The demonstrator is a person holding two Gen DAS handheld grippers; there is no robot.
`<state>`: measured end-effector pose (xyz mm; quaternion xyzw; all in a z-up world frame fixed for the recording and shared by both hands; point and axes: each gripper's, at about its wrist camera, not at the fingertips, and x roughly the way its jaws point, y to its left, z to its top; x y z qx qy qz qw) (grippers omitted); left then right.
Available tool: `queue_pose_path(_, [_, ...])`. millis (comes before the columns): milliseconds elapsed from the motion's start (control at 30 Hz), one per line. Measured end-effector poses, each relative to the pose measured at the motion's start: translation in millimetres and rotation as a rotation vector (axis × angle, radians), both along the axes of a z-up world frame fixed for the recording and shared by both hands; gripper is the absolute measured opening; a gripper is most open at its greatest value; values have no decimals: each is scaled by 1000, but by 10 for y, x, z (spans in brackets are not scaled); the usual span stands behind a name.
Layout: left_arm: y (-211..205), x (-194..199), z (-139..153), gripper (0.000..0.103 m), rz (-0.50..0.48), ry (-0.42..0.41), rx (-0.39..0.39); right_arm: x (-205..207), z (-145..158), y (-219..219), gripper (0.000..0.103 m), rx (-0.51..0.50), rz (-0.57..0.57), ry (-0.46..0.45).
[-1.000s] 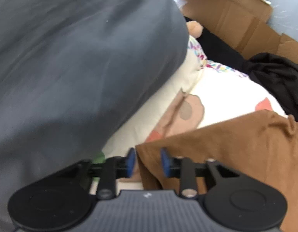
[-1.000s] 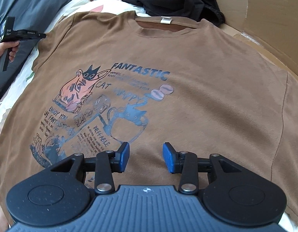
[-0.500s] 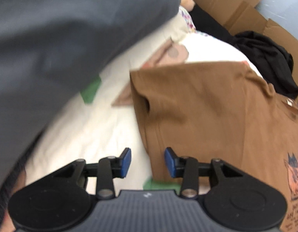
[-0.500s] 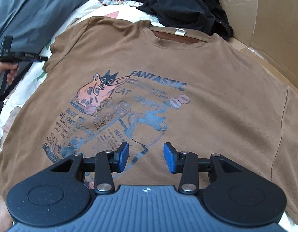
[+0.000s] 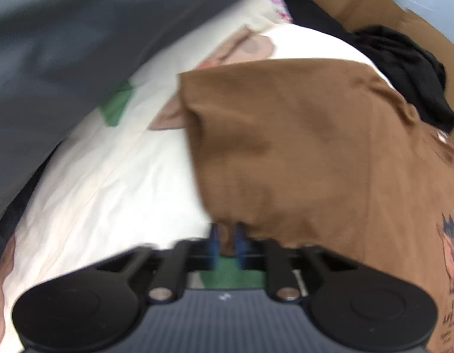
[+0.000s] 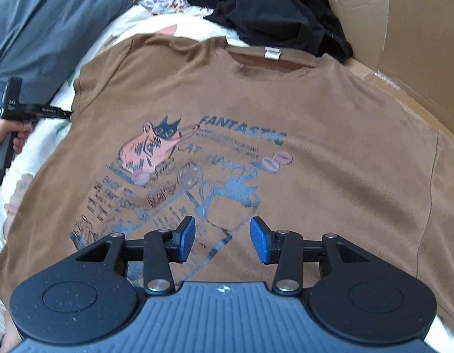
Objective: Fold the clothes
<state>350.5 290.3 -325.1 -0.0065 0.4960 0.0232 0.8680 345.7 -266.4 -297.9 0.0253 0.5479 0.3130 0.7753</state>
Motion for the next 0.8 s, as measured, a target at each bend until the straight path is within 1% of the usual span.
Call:
queue_pose_path(133, [58,-39,73,2,39,6,15,-23,6,43,46,4,16,-2])
queue_pose_path(233, [117,-73,89,3,45,22,24,-31,23,44,46,4,21,-10])
queue_pose_path(300, [157,-68,71,13,73,36,19,-30,24,34,46,1,19,-10])
queue_pose_path(333, [181,-72,98,20,108,23,22,-28,27,16,46,-2,16,-12])
queue_pose_path(367, [213,-85,146,30,156,1,25,-26,34,-4,46,-3,13,-15])
queue_pose_path(400, [236,-98,194,35,188,-23,25,-24,42,-25,46,-3,10,-18])
queue_pose_path(433, [243,-107,237,40,196,-46,23,-21,50,-45,46,-3,6,-20])
queue_pose_path(533, [177,-63,347,41,158,-94,31,15,62,-126,46,-7,-6,-31])
queue_pose_path(633, [8,82,450,44,75,-116,63,77,54,-244,46,-15,-34,-41])
queue_pose_path(800, [-417,401,612,48,-88,-163,81,174,16,-415,46,-24,-82,-50])
